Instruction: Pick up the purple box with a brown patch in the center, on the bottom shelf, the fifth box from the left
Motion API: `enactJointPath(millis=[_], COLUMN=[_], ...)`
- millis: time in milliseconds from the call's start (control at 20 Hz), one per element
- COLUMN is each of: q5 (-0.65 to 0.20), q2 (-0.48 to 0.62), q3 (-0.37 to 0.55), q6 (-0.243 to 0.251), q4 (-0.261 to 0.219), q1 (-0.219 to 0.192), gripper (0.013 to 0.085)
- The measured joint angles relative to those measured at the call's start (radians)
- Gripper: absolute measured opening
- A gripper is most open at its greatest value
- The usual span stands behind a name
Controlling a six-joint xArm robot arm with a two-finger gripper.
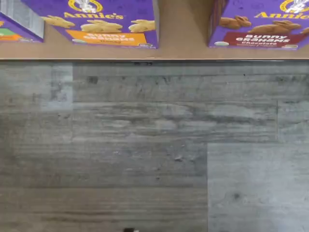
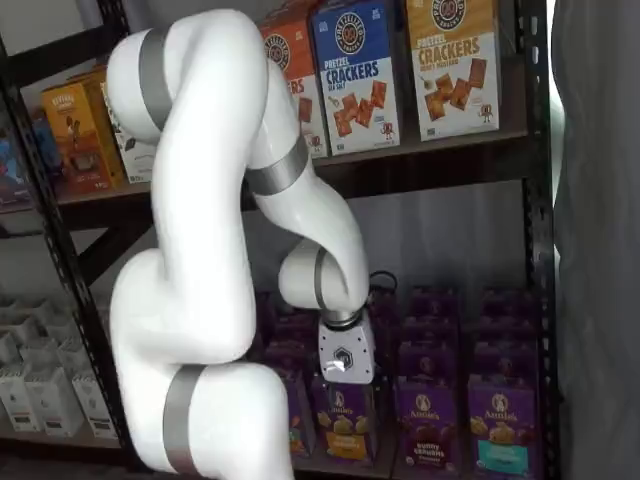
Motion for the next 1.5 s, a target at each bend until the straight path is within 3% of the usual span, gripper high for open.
enactJointPath(millis=[400, 550, 1000, 1150, 1300, 1400, 1500], q5=[-0.073, -0.085, -0.065, -0.070, -0.066, -0.044, -0.019], q2=[0.204, 0.263, 0.403, 0.445, 0.476, 0.495, 0.520], q3=[-0.135, -0.191, -0.356, -0.409, -0.454, -0.487, -0.528], q6=[-0.010, -0.033, -0.055, -0.084, -0.161, -0.137, -0.085], q4=[-0.030, -0.020, -0.027, -0.006, 0.072, 0.039, -0.023], q1=[-0.036, -0.048, -0.077, -0.086, -0.089, -0.098, -0.106], gripper=[0.0850, 0.0850, 0.0850, 0.0850, 0.0850, 0.0850, 0.0850])
